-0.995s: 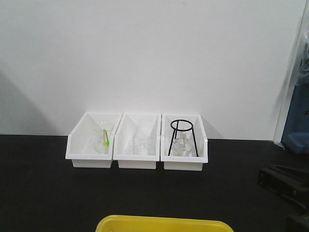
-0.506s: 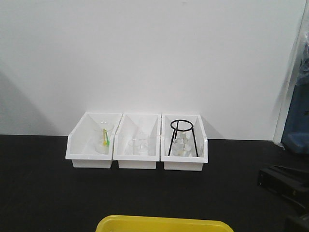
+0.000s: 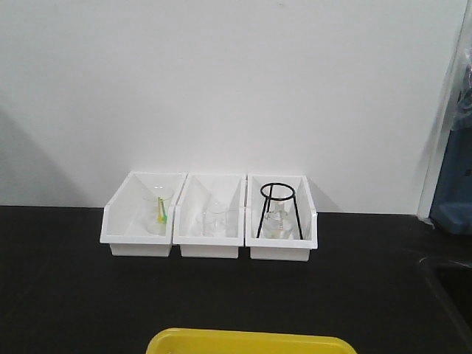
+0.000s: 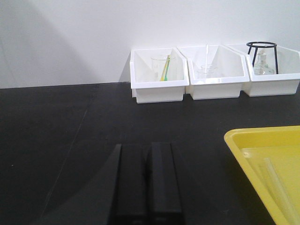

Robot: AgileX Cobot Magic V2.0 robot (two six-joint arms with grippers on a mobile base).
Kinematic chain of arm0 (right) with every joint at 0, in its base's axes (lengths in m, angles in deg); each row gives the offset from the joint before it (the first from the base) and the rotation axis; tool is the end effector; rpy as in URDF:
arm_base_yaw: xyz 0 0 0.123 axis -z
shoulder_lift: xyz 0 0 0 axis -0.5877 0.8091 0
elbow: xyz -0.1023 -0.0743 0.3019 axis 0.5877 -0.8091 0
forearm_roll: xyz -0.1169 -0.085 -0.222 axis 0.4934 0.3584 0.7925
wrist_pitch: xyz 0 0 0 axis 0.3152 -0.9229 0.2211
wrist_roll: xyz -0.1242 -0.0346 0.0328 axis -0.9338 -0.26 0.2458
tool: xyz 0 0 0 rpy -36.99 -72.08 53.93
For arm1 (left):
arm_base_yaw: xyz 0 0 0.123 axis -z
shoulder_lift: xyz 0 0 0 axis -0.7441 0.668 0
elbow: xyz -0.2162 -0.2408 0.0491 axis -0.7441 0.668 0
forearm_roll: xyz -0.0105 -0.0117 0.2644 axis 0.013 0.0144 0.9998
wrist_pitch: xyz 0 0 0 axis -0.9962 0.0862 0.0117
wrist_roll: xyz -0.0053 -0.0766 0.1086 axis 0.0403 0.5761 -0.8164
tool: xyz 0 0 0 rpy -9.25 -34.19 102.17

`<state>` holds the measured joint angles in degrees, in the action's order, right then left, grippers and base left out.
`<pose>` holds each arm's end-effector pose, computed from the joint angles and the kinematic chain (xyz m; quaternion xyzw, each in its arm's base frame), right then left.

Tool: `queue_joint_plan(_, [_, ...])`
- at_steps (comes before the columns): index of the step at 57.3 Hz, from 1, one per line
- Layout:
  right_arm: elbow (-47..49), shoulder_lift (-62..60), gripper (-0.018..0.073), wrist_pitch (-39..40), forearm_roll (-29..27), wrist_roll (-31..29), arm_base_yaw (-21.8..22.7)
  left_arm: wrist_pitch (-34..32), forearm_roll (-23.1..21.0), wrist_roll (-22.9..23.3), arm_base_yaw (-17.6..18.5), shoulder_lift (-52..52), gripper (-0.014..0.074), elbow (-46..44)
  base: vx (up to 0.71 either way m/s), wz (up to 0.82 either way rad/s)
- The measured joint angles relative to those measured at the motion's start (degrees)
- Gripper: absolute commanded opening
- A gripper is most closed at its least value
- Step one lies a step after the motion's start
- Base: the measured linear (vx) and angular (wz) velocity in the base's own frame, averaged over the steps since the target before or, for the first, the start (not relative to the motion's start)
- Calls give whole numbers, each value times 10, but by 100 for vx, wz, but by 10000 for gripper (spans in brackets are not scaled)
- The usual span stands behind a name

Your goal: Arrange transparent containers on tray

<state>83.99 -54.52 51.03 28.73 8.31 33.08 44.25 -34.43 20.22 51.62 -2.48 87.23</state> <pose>0.0683 -0.0020 0.2499 -0.0121 0.7479 -0.0038 0.6636 0.0690 -0.0035 0.1887 -0.0001 0.7311 -0.0380 0.6813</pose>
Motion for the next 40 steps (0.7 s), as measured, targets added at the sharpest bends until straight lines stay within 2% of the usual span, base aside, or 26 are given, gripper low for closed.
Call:
queue_joint_plan(5, [-67,-55,-11,4,0,0,17,1,0,0,0,0,-8,0,0,0])
queue_joint_plan(13, [-133,-65,-11,35,0,0,20,3,0,0,0,0,-8,1,0,0])
queue_joint_plan(40, [-137,-66,-11,61,-2,0,20,5,0,0,0,0,-8,1,0,0])
